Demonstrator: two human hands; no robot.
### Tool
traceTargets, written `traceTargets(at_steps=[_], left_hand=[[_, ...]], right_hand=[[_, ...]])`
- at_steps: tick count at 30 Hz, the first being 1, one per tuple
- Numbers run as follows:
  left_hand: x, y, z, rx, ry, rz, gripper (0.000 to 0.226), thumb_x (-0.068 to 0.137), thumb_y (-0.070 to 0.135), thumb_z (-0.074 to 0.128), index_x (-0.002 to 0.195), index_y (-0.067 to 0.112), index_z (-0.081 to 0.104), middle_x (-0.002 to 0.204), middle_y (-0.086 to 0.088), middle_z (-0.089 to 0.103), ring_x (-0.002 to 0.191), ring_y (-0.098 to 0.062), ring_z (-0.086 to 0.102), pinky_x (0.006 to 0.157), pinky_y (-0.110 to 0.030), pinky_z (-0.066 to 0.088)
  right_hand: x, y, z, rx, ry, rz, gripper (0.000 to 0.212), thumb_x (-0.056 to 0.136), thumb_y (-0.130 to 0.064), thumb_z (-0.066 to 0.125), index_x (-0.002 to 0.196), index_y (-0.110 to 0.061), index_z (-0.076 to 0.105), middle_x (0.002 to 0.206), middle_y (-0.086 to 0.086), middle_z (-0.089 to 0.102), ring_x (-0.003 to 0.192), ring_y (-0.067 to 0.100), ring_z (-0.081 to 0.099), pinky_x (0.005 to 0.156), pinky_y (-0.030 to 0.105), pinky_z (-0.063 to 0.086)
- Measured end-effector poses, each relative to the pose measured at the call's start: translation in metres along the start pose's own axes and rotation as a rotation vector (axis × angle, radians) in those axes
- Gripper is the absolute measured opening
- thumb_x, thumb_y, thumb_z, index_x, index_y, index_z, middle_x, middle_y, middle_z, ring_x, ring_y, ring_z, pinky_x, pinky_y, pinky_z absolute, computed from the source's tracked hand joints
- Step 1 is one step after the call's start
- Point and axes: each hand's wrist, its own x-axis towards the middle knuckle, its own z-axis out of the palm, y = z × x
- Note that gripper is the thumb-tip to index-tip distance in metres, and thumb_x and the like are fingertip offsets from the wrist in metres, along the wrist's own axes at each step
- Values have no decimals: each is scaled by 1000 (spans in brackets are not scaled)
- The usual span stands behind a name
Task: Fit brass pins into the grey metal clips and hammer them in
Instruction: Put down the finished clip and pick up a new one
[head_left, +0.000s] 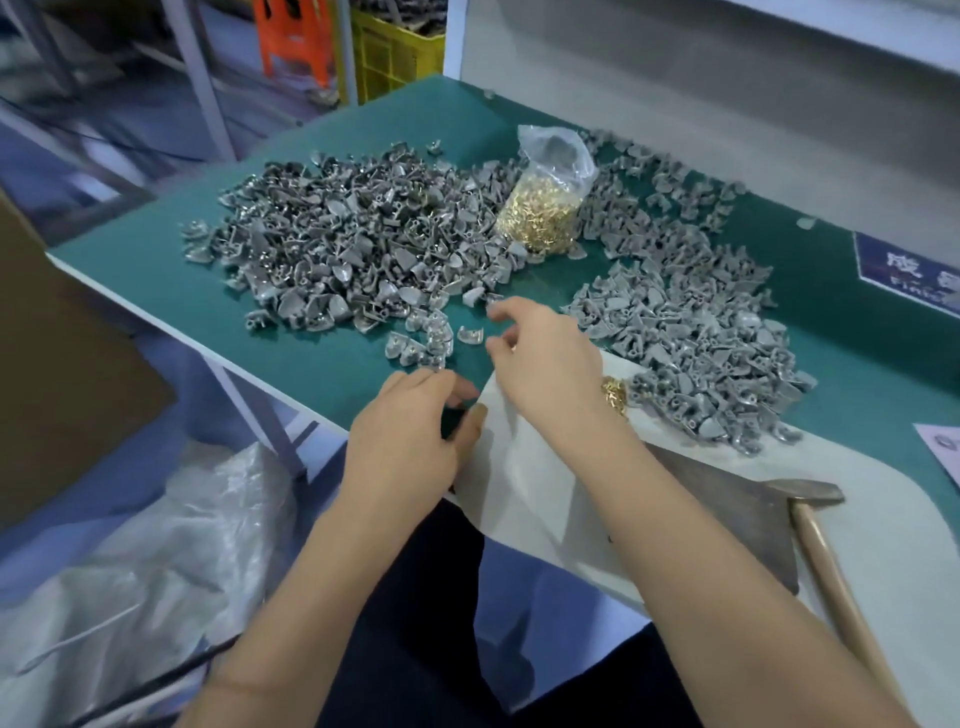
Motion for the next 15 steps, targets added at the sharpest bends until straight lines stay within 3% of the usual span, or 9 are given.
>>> traceTargets(at_steps=[6,12,15], left_hand=[[7,16,18,-24,-9,41,15,91,35,66,106,33,68,99,14,64,102,-9,50,71,-27,38],[17,44,45,-65,-102,155,20,89,37,68,109,36,66,96,17,63,95,-1,49,71,-24,39],[24,55,55,-6,-115,180,24,89,39,68,112,37,64,95,16,61,97,-6,52,70,-27,38]], right_hand=[[-20,59,-46,10,125,156,17,96,-29,58,98,-35,74,92,-14,72,87,18,68,73,35,57],[-63,107,-65,53,161,261,13,96,-31,62,91,-32,74,87,-15,71,85,14,66,72,34,55],[-82,117,-60,91,219,268,13,97,-32,62,93,-31,73,86,-15,72,84,13,66,72,33,55]])
